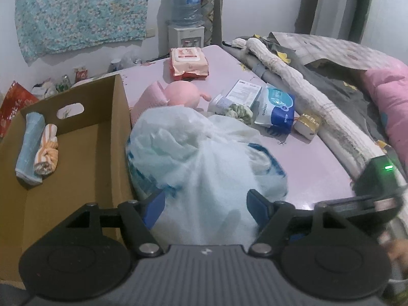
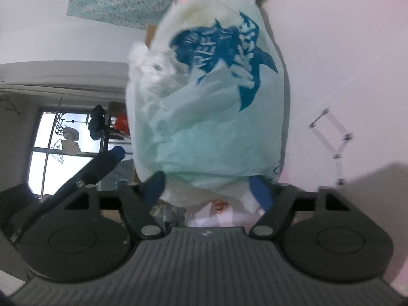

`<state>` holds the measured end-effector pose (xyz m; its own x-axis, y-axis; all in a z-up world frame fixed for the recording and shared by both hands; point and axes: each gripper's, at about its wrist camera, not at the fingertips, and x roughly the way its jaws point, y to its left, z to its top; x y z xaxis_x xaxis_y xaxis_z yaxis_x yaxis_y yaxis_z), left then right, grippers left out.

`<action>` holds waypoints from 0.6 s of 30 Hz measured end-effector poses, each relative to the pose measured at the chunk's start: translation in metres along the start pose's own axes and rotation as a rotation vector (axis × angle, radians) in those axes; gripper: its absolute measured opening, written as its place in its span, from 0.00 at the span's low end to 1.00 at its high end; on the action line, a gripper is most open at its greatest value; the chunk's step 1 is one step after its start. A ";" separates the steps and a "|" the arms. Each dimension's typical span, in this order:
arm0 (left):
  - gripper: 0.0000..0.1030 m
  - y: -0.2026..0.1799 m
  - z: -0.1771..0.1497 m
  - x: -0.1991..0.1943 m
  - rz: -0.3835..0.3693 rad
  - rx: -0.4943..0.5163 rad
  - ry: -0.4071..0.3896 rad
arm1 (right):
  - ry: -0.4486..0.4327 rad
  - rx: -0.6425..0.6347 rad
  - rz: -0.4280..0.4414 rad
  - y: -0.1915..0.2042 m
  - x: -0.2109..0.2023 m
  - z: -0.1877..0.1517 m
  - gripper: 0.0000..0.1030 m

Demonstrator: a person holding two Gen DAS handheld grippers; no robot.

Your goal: Organize soft objects

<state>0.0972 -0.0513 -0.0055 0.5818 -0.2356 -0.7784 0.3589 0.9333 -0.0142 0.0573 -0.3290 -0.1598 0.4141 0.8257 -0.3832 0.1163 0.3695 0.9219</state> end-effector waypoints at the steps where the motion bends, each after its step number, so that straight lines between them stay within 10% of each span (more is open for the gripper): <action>1: 0.70 0.000 0.001 0.003 0.002 0.002 0.005 | -0.017 -0.013 -0.003 0.000 -0.008 -0.001 0.80; 9: 0.70 0.004 0.000 0.015 0.006 -0.016 0.034 | -0.103 -0.081 -0.001 0.005 -0.061 0.001 0.84; 18: 0.70 0.014 0.016 -0.009 0.035 -0.051 -0.049 | -0.034 -0.093 0.015 0.013 0.003 0.008 0.78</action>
<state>0.1081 -0.0405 0.0111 0.6286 -0.2147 -0.7475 0.3014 0.9533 -0.0204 0.0673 -0.3251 -0.1489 0.4459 0.8168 -0.3661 0.0260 0.3970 0.9175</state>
